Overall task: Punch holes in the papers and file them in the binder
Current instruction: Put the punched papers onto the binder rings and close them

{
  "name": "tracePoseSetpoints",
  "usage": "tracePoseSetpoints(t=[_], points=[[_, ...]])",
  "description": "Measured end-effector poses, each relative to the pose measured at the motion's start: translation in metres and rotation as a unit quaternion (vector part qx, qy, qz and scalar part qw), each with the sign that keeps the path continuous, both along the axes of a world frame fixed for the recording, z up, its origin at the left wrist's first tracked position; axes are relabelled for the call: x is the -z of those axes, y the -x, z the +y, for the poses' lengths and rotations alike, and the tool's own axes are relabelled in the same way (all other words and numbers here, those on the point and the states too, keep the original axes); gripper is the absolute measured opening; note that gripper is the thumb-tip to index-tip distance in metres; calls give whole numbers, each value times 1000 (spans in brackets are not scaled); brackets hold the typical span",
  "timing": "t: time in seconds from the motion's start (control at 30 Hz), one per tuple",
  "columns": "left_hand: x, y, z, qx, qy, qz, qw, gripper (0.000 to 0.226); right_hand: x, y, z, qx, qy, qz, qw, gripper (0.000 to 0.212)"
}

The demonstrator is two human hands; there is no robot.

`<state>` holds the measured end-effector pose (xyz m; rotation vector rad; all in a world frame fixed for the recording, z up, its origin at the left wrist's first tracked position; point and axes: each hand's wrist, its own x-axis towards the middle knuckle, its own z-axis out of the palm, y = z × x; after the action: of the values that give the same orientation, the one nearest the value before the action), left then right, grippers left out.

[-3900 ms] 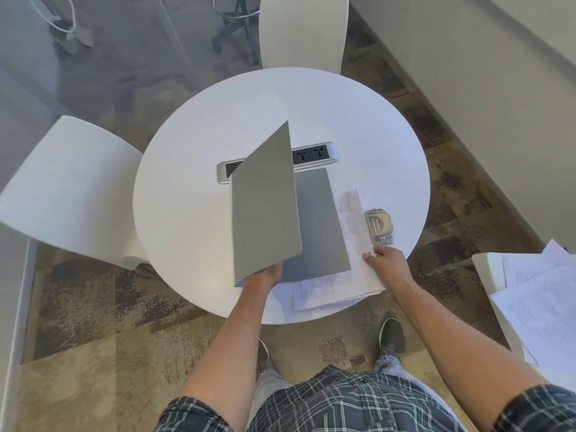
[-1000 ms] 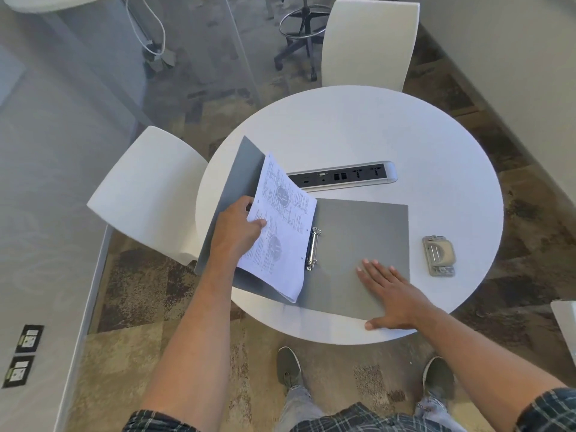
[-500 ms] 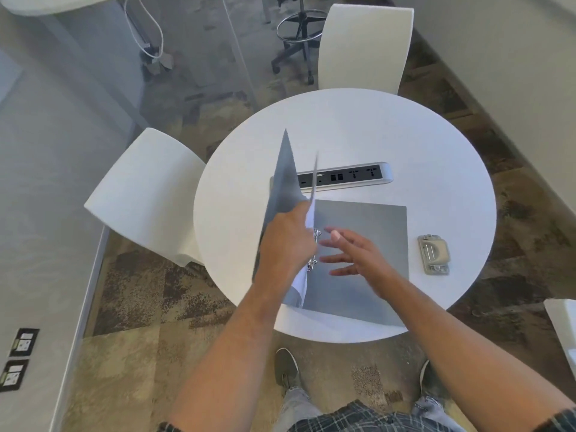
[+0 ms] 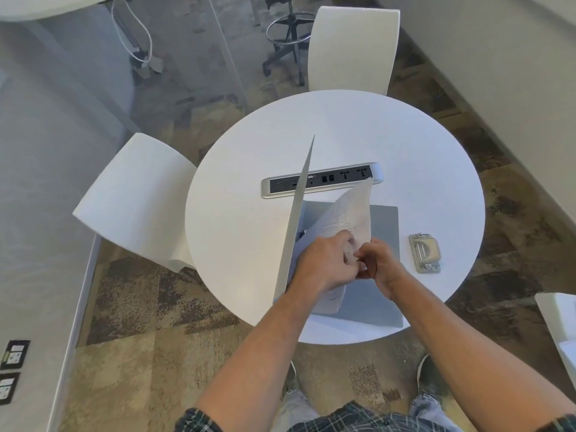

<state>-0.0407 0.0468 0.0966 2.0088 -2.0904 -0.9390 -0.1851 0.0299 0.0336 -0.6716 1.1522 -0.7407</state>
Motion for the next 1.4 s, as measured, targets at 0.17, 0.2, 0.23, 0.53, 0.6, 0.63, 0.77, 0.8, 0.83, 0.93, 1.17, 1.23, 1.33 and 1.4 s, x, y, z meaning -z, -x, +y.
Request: tracePoseSetpoints(t=[0.17,0.2,0.23,0.53,0.6,0.63,0.77,0.8,0.83,0.93,1.17,1.23,1.33,1.4], points=[[8,-11,-6,-9,-65,91,994,40,20,8,-8,76,-24,64,995,18],[10,-16,-10,-26,-49,102,993,32,23,10,-7,84,-26,63,994,17],[13,-22,-15,-48,-29,115,992,24,27,13,-7,87,-24,65,994,18],[49,-91,-50,-334,-6,218,917,15,66,26,3,125,-48,115,984,23],[58,-99,-55,-332,-18,185,925,15,69,26,4,122,-42,117,985,27],[63,-101,-57,-324,-23,170,930,15,70,26,4,122,-41,119,984,28],[82,-101,-63,-249,-46,97,963,21,78,29,2,148,-55,124,980,31],[86,-100,-63,-229,-59,93,967,21,80,30,1,159,-61,124,978,31],[92,-99,-64,-216,-71,90,970,21,82,30,0,167,-66,123,976,31],[103,-93,-67,-201,-85,87,972,20,81,30,0,181,-72,113,974,28],[121,-81,-80,-236,-62,134,960,15,78,34,-1,158,-80,99,979,28],[125,-79,-82,-249,-53,143,956,18,74,34,-2,152,-80,101,980,24],[130,-78,-84,-259,-43,150,953,21,67,34,-3,149,-75,100,981,19],[132,-78,-85,-261,-45,152,952,22,68,35,-2,155,-74,97,980,14]])
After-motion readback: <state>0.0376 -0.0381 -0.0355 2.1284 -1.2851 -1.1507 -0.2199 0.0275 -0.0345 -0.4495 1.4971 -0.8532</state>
